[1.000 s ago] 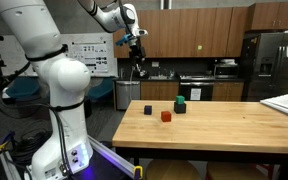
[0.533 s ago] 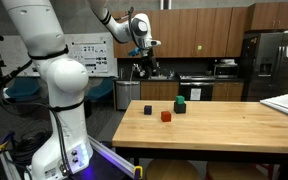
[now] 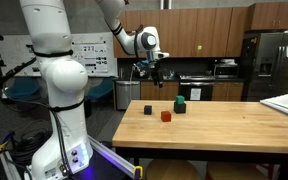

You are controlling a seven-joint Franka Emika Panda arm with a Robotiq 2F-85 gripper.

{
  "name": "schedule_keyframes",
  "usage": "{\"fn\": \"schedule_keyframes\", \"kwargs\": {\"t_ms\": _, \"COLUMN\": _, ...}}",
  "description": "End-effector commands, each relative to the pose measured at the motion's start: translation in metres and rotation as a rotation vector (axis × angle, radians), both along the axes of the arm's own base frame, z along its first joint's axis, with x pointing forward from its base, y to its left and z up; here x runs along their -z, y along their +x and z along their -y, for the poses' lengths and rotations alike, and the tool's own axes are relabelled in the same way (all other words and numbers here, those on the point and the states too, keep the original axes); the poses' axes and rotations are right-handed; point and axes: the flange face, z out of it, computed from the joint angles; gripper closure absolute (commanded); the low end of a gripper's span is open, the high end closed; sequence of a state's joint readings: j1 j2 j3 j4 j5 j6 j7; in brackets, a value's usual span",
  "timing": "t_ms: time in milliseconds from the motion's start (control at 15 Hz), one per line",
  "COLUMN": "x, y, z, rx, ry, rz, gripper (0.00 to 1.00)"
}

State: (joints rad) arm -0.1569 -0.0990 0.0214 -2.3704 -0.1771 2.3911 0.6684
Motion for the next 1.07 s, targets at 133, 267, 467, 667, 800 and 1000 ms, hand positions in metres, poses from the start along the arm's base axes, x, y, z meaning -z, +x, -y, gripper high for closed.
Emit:
{"fn": "schedule_keyframes", "kwargs": {"t_ms": 133, "x": 0.020, "y": 0.027, "z": 0.027, "rx": 0.039, "ry": -0.012, "rz": 0.027, "gripper": 0.00}}
{"fn": "schedule_keyframes", "kwargs": {"t_ms": 267, "x": 0.024, "y": 0.038, "z": 0.036, "rx": 0.040, "ry": -0.016, "rz": 0.031, "gripper": 0.00}}
{"fn": "schedule_keyframes", "kwargs": {"t_ms": 467, "x": 0.026, "y": 0.058, "z": 0.046, "rx": 0.036, "ry": -0.022, "rz": 0.037, "gripper": 0.00}}
{"fn": "schedule_keyframes", "kwargs": {"t_ms": 667, "x": 0.027, "y": 0.078, "z": 0.053, "rx": 0.023, "ry": -0.028, "rz": 0.043, "gripper": 0.00}}
{"fn": "schedule_keyframes", "kwargs": {"t_ms": 800, "x": 0.031, "y": 0.090, "z": 0.057, "rx": 0.014, "ry": -0.033, "rz": 0.043, "gripper": 0.00}}
{"fn": "schedule_keyframes", "kwargs": {"t_ms": 1000, "x": 0.042, "y": 0.105, "z": 0.065, "rx": 0.000, "ry": -0.041, "rz": 0.035, "gripper": 0.00}}
